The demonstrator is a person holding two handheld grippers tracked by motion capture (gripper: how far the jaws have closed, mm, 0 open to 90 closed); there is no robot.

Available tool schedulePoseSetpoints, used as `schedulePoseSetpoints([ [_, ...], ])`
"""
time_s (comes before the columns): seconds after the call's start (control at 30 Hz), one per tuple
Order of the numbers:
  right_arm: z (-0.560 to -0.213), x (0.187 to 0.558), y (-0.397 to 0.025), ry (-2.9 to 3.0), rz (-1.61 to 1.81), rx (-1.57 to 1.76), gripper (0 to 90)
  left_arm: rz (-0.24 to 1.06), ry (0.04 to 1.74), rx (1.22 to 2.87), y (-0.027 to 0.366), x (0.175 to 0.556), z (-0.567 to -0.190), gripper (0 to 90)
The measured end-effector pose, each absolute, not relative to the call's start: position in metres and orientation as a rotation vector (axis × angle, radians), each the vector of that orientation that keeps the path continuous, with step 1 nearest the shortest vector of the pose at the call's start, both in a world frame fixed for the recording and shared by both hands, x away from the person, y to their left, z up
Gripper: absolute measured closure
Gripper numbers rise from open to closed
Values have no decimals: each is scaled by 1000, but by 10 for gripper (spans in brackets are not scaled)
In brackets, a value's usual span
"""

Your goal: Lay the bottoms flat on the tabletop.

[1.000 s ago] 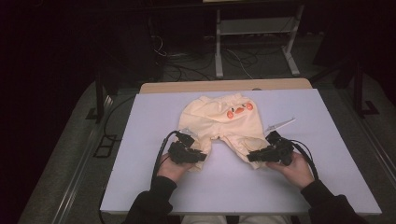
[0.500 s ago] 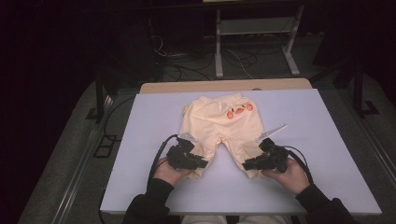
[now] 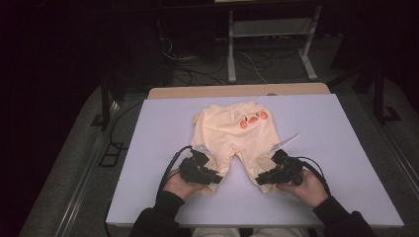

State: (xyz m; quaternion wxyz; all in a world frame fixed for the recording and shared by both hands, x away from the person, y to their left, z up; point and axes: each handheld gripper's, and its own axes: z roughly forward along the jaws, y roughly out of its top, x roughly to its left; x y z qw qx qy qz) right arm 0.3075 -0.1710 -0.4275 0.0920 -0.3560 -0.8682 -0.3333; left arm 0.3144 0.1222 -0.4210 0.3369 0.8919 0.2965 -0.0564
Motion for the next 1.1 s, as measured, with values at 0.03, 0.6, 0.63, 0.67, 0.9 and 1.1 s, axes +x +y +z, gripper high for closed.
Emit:
schedulePoseSetpoints([
  [0.03,-427,307,-171,-2576,-989,-1057,780,-148,773,2325,122,314,-421,704],
  [0.6,-428,302,-167,-2535,-976,-1027,724,-164,771,2321,126,309,-422,613],
  [0.63,-428,302,-167,-2539,-984,-1020,696,-167,770,2316,126,309,-422,581],
  [0.67,-427,301,-167,-2547,-993,-1016,675,-165,771,2306,127,309,-422,556],
  [0.9,-421,300,-169,-2613,-1065,-1043,474,-114,772,2235,132,309,-415,364],
  [1.1,-407,307,-182,-2613,-1169,-1130,223,-18,773,2160,137,311,-407,148],
])
